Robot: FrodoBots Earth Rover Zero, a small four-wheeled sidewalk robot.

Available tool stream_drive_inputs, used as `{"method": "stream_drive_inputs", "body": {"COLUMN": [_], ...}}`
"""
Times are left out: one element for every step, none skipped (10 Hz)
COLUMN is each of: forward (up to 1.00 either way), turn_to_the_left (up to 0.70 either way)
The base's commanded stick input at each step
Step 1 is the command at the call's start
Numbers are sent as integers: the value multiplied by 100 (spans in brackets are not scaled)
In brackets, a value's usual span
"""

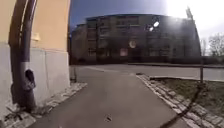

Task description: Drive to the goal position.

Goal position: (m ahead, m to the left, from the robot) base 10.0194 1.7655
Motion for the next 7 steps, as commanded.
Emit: {"method": "stream_drive_inputs", "body": {"forward": [85, 85, 85, 85, 85, 85, 85], "turn_to_the_left": [0, 0, 12, 32, 34, 34, 34]}}
